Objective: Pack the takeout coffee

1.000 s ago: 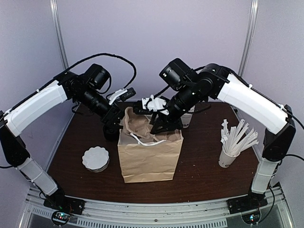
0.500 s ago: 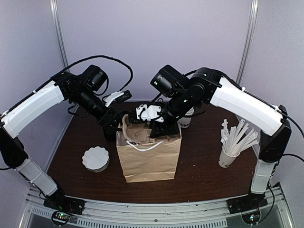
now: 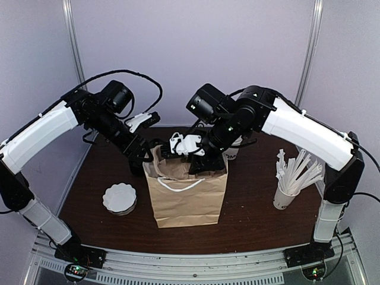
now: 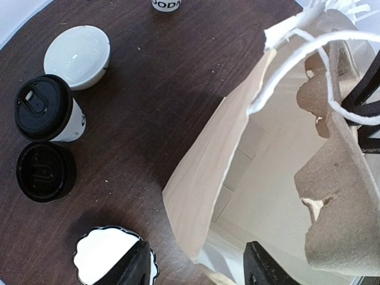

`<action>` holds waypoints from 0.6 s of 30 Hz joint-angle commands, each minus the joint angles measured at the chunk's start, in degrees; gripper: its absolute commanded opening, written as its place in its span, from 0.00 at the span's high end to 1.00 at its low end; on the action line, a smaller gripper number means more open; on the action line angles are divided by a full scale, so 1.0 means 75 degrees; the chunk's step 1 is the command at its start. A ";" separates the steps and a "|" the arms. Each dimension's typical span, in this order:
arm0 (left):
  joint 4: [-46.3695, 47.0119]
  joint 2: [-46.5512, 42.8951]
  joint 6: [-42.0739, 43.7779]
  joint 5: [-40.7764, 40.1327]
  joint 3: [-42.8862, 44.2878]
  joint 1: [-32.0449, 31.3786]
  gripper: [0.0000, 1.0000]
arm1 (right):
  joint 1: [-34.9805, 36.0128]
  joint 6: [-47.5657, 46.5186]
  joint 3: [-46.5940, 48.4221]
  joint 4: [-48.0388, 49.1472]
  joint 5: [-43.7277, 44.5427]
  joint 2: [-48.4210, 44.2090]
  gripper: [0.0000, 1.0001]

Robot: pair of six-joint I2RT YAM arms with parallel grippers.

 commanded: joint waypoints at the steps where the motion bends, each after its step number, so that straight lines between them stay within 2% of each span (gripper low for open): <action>1: 0.0357 -0.0414 -0.0184 -0.0570 0.0380 0.0013 0.43 | 0.0054 -0.0091 -0.0064 -0.0342 0.0343 0.0028 0.70; 10: 0.0918 -0.0715 -0.0288 -0.0360 0.0480 0.0015 0.43 | 0.0109 0.0318 0.0253 -0.0234 0.0781 0.0629 0.70; 18: 0.1112 -0.0941 -0.0178 -0.0638 0.0423 0.0024 0.42 | 0.0109 0.0663 0.0379 -0.0225 0.1225 0.1085 0.70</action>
